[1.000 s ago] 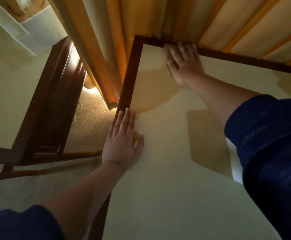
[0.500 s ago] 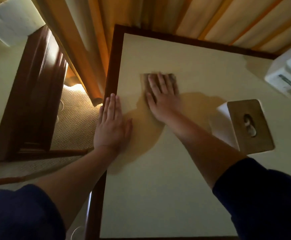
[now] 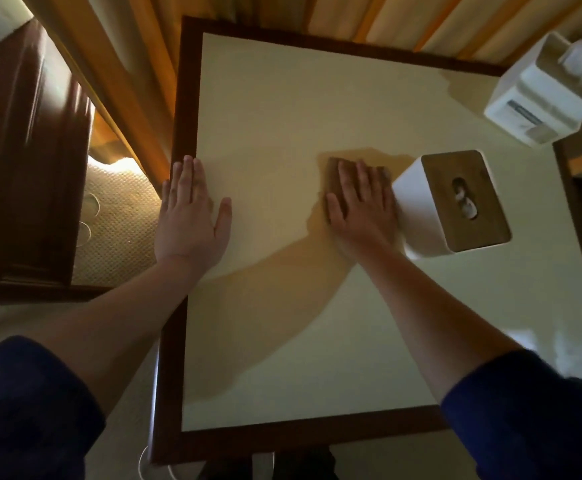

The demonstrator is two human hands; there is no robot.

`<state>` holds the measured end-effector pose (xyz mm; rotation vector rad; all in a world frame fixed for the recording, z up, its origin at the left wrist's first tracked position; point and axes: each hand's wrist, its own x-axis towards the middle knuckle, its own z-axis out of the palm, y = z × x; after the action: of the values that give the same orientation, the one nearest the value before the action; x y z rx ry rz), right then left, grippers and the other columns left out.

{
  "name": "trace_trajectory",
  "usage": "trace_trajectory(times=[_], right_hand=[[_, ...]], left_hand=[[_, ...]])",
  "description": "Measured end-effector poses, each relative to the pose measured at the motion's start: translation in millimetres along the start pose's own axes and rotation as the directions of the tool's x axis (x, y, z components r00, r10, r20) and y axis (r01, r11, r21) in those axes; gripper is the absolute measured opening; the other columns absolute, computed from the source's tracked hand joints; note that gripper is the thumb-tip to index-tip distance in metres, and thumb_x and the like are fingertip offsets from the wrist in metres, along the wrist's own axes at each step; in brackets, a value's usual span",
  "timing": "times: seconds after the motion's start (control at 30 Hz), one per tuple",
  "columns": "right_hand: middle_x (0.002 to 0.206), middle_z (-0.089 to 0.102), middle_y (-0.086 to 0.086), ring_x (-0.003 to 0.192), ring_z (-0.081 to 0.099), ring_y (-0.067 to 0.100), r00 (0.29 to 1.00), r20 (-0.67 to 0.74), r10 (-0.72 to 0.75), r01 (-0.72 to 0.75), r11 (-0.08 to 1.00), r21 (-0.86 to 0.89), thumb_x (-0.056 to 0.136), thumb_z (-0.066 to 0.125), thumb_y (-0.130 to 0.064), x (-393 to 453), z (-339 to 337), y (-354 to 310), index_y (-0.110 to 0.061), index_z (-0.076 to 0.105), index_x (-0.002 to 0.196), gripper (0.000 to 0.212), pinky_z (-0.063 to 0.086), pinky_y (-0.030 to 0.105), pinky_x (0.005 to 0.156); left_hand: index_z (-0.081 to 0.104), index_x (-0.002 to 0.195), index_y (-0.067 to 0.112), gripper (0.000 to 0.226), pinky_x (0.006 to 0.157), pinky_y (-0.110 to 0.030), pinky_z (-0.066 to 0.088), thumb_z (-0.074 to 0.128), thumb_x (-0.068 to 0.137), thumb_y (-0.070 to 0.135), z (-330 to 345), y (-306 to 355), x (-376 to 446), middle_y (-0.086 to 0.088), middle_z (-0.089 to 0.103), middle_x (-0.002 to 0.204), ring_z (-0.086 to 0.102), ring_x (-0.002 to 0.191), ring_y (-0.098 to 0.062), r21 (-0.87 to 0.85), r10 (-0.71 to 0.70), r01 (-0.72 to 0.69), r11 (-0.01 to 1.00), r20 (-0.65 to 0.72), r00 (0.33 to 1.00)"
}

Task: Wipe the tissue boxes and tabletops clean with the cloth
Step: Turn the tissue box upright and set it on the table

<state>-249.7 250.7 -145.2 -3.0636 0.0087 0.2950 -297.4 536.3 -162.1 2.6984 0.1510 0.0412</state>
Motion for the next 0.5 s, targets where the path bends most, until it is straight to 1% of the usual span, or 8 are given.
trace_trajectory(times=[0.07,0.1,0.13,0.2,0.27,0.33,0.4,0.5], right_hand=[[0.178,0.003,0.003,0.163,-0.003,0.029,0.988,-0.047,0.145,-0.142,0.988,0.060,0.109,0.021,-0.056,-21.3,7.0,-22.9,-0.031,0.007,0.170,0.067,-0.006,0.048,0.130],[0.177,0.006,0.005,0.163,0.000,0.030,0.988,-0.059,0.143,-0.138,0.987,0.085,0.109,0.021,-0.055,-37.3,11.1,-36.7,-0.030,0.010,0.170,0.067,-0.006,0.048,0.130],[0.177,0.006,0.005,0.163,0.000,0.029,0.996,-0.052,0.077,-0.073,0.994,0.086,0.108,0.021,-0.055,-56.2,15.7,-49.3,-0.029,0.011,0.170,0.067,-0.006,0.048,0.131],[0.178,0.000,0.002,0.164,-0.007,0.025,0.984,0.017,-0.175,0.173,0.983,0.063,0.109,0.018,-0.055,-99.2,23.0,-62.1,-0.032,0.005,0.169,0.066,-0.004,0.048,0.131],[0.178,-0.004,0.000,0.163,-0.011,0.022,0.919,0.068,-0.388,0.383,0.921,0.073,0.111,0.020,-0.056,-136.3,24.3,-53.1,-0.035,0.001,0.169,0.064,0.000,0.049,0.131],[0.178,-0.004,-0.002,0.163,-0.012,0.020,0.871,0.091,-0.482,0.478,0.876,0.060,0.112,0.022,-0.055,-159.2,26.7,-28.6,-0.036,0.001,0.169,0.064,0.002,0.050,0.132],[0.177,-0.008,-0.004,0.163,-0.014,0.019,0.881,0.117,-0.459,0.459,0.888,0.030,0.112,0.023,-0.055,-171.5,27.8,2.4,-0.037,-0.002,0.168,0.064,0.003,0.050,0.132],[0.177,-0.007,-0.005,0.163,-0.012,0.018,0.953,0.086,-0.291,0.289,0.957,0.030,0.111,0.024,-0.055,-183.9,25.6,52.4,-0.038,-0.003,0.168,0.065,0.002,0.048,0.132]], left_hand=[[0.010,0.165,0.006,0.081,0.130,-0.039,0.000,0.029,0.103,0.055,-1.6,-1.9,0.2,-0.011,0.009,0.174,0.001,0.161,-0.025,-0.020,0.008,-0.008,1.000,0.000,1.000],[0.011,0.165,0.006,0.082,0.130,-0.039,0.000,0.031,0.102,0.055,-3.1,-2.2,0.2,-0.011,0.009,0.173,0.001,0.161,-0.026,-0.027,0.015,-0.015,1.000,0.003,1.000],[0.012,0.165,0.006,0.082,0.130,-0.041,0.000,0.033,0.102,0.054,-5.2,-1.9,-0.2,-0.011,0.010,0.173,0.002,0.161,-0.026,-0.032,0.028,-0.028,0.999,0.010,1.000],[0.010,0.165,0.007,0.080,0.130,-0.047,0.001,0.033,0.103,0.052,-9.8,2.2,-6.4,-0.010,0.008,0.174,0.001,0.161,-0.028,-0.027,0.060,-0.060,0.998,0.034,0.998],[0.006,0.166,0.009,0.078,0.130,-0.050,0.002,0.029,0.105,0.052,-11.6,14.2,-29.2,-0.009,0.004,0.174,-0.003,0.161,-0.028,0.006,0.068,-0.068,0.998,0.068,0.995],[0.001,0.166,0.010,0.078,0.130,-0.049,-0.001,0.025,0.105,0.053,-8.7,32.9,-70.3,-0.007,-0.001,0.175,-0.006,0.161,-0.027,0.041,0.066,-0.072,0.997,0.127,0.990],[-0.003,0.166,0.012,0.081,0.130,-0.048,-0.004,0.025,0.104,0.056,-1.6,53.4,-122.0,-0.005,-0.007,0.174,-0.010,0.160,-0.025,0.058,0.095,-0.109,0.992,0.207,0.974],[-0.007,0.166,0.014,0.083,0.129,-0.043,-0.011,0.027,0.103,0.058,12.3,69.7,-182.5,-0.001,-0.013,0.174,-0.017,0.159,-0.019,0.055,0.176,-0.203,0.978,0.315,0.933]])
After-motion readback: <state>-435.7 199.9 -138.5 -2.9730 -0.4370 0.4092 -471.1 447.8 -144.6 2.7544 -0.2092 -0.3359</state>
